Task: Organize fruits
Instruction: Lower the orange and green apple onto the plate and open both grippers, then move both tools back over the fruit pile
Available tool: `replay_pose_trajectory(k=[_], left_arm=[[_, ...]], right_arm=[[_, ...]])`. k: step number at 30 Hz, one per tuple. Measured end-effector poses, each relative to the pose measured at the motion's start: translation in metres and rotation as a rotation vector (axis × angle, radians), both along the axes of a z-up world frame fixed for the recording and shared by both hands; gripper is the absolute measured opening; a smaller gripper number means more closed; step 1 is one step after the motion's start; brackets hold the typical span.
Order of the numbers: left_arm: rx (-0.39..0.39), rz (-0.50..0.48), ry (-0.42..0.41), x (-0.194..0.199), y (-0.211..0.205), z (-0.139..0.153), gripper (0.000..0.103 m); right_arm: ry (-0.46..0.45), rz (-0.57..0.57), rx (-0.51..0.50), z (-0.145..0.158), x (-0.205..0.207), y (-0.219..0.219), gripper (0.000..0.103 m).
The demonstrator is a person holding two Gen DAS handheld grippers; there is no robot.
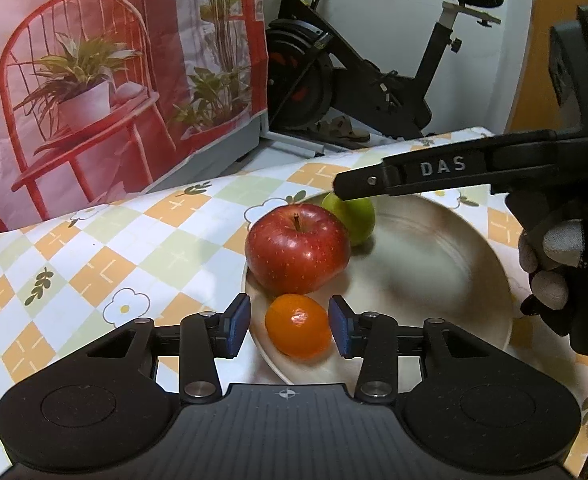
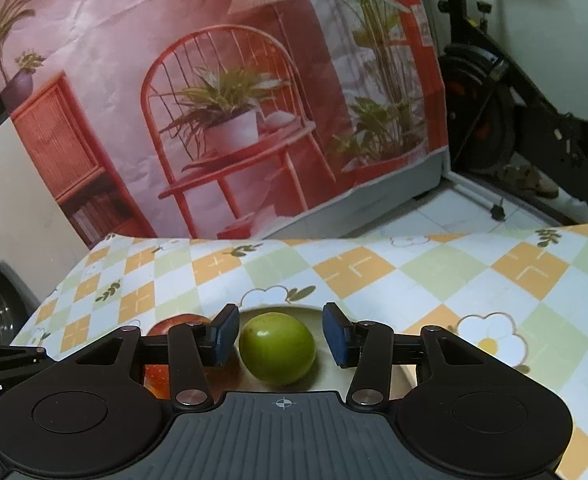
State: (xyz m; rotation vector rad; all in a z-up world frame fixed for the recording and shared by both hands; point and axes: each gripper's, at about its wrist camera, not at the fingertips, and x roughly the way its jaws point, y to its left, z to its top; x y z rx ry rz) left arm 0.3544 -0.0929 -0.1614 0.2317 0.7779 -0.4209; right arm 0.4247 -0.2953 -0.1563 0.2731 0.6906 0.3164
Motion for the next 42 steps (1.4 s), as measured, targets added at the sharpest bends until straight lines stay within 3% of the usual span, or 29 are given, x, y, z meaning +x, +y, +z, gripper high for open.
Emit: replay_pose_trajectory(k=[13, 22, 35, 42], left_arm=[[-0.106, 0.074, -0.019, -0.032, 0.032, 0.041, 0.045], [-0.155, 0.104, -0.016, -0.072, 0.063, 0.062, 0.045], [-0.225, 0.138, 0.045, -0.121, 0.1, 0.05, 0.045], [-0.242, 0.154, 0.091, -0.133, 0.109, 0.037, 0.045]], right_arm=[[-0.062, -0.082, 0.029, 0.031, -0.077, -0.021, 0.044], [-0.095, -0.087, 0.024, 0.041, -0.145, -0.008, 0.045], [-0.08, -0.046, -0.003, 0.036, -0.21, 0.031, 0.045], [-0.052, 0.01, -0.025, 0.032, -0.224, 0.054, 0.045]])
